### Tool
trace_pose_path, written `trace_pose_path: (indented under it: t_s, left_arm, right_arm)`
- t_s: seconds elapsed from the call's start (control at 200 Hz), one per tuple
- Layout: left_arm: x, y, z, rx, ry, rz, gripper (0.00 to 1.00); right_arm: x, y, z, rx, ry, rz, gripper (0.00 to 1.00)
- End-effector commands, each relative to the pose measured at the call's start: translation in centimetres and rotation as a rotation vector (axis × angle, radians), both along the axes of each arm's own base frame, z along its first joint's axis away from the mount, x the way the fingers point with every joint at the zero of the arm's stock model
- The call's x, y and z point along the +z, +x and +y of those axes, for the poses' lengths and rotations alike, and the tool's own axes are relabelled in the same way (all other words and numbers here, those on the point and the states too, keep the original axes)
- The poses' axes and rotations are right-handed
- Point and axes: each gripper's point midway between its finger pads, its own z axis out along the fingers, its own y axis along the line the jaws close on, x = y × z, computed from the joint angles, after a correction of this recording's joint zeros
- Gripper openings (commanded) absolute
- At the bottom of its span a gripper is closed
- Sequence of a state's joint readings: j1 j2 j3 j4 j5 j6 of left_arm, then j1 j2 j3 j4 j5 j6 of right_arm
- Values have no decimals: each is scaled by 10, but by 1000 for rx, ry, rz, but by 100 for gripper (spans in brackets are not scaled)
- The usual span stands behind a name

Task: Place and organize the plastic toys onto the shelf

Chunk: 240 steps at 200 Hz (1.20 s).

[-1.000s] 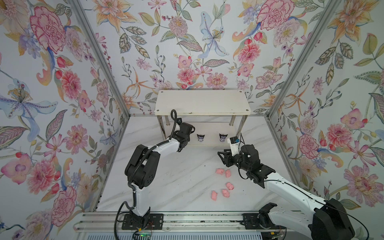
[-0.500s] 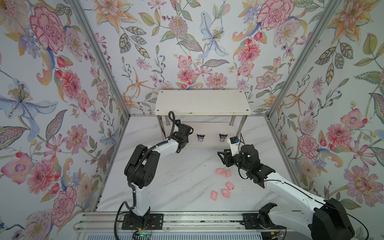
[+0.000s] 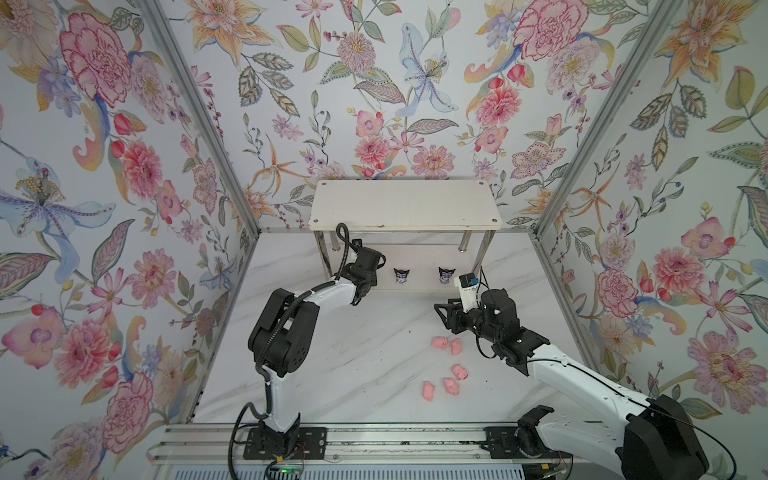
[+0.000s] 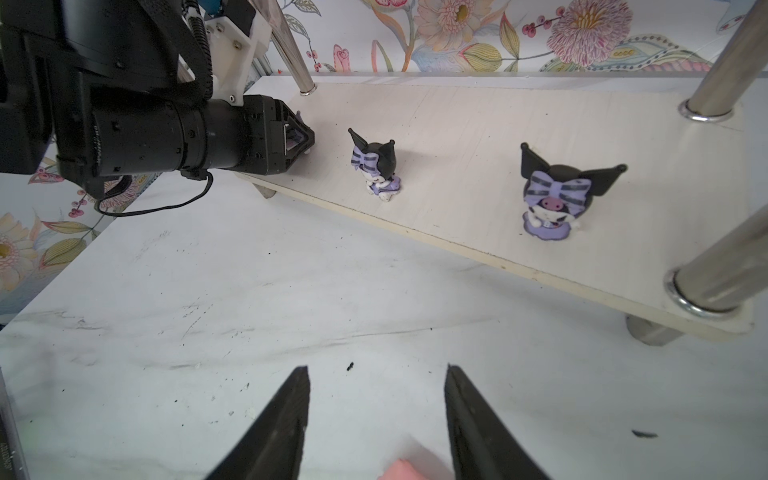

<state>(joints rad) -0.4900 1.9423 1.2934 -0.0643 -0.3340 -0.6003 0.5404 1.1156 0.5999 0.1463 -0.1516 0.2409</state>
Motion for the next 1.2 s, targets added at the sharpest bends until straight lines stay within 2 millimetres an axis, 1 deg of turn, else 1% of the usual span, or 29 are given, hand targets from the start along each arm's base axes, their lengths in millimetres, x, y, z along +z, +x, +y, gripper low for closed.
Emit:
trace_pose_path:
  t_s: [0.0,0.245,0.325,0.575,0.756,0.901,1.026,1.196]
  left_arm:
    - [4,0,-3,-71,2,15,35]
    - [14,-7,-12,-230,69,56,33]
    - [16,-8,-11,-267,90,65,32]
    - [12,-7,-6,-362,106,81,31]
    - [15,-2,-11,-431,114,55,32]
    - [13,-5,-17,-479,106,59,31]
    - [12,-7,-14,-489,123,61,31]
    - [11,-8,-2,-475,134,65,31]
  right_arm:
    - [-7,-1,-1,2,3,23,54]
    - [-7,-1,0,5,6,23,55]
    - [-7,-2,0,9,8,27,55]
    - [-5,-2,0,9,10,22,56]
    - [-7,-2,1,13,9,27,56]
    - [-7,-2,0,9,7,27,57]
    - [-8,-2,1,11,7,30,57]
    - [-9,-2,1,12,6,33,57]
